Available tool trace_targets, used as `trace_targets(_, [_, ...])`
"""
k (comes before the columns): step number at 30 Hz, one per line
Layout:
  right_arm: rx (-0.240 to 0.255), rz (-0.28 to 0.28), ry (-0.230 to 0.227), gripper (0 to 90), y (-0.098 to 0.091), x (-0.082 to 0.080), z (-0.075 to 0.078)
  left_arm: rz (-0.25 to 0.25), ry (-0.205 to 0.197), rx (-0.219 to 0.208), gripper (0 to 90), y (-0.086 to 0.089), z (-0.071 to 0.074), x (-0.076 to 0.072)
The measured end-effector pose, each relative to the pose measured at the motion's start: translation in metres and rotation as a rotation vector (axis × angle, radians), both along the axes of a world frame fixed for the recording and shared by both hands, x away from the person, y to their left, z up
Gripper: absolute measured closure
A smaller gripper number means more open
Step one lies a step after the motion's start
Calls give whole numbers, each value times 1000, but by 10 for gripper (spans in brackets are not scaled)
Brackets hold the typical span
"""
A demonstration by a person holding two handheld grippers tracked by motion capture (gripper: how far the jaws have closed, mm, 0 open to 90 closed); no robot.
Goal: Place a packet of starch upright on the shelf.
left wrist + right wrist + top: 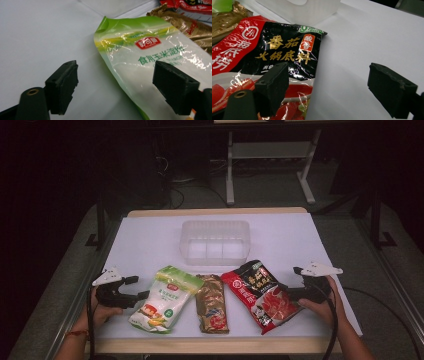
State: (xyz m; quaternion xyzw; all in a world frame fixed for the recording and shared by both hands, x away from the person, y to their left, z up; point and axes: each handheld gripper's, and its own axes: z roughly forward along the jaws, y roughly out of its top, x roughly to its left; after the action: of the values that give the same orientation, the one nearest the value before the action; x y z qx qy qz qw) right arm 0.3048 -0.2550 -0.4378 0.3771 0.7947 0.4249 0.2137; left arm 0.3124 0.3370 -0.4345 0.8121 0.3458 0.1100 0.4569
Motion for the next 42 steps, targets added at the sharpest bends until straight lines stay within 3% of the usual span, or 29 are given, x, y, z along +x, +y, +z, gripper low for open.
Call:
trace_targets(2, [2,1,3,167,0,0,0,1,11,-6,166,-1,0,3])
trace_targets(10, [-3,5,2,167,3,0,2,-51,117,4,144,-16,-5,33])
trace_targets(13, [-3,8,8,167,5,0,1,-55,162,37,144,-24,-8,45])
trace_targets(15, [-9,16,16,167,6,0,0,-85,196,40,144,-32,-11,54])
trace_targets(18, [-9,18,18,167,5,0,0,-98,214,52,144,-37,-13,60])
trace_targets(23, [9,10,29,160,3,1,-2,-107,228,18,112,-47,-15,72])
trace_targets(27, [22,17,36,160,3,2,-2,-129,221,42,128,-51,-14,71])
trace_targets(30, [43,24,46,160,2,2,-2,-189,227,29,157,-55,-14,66])
trace_targets(34, [60,27,61,160,1,3,-2,-215,244,36,218,-56,-13,63])
trace_targets(38, [69,29,75,161,-1,4,-2,-228,256,57,354,-54,-10,64])
trace_targets(40, [75,28,83,161,-1,4,-3,-231,248,75,398,-55,-10,64])
trace_targets(41, [75,29,88,161,-1,5,-4,-231,243,83,468,-55,-10,64])
trace_targets(42, [75,29,88,161,-1,5,-4,-230,238,83,468,-56,-10,64])
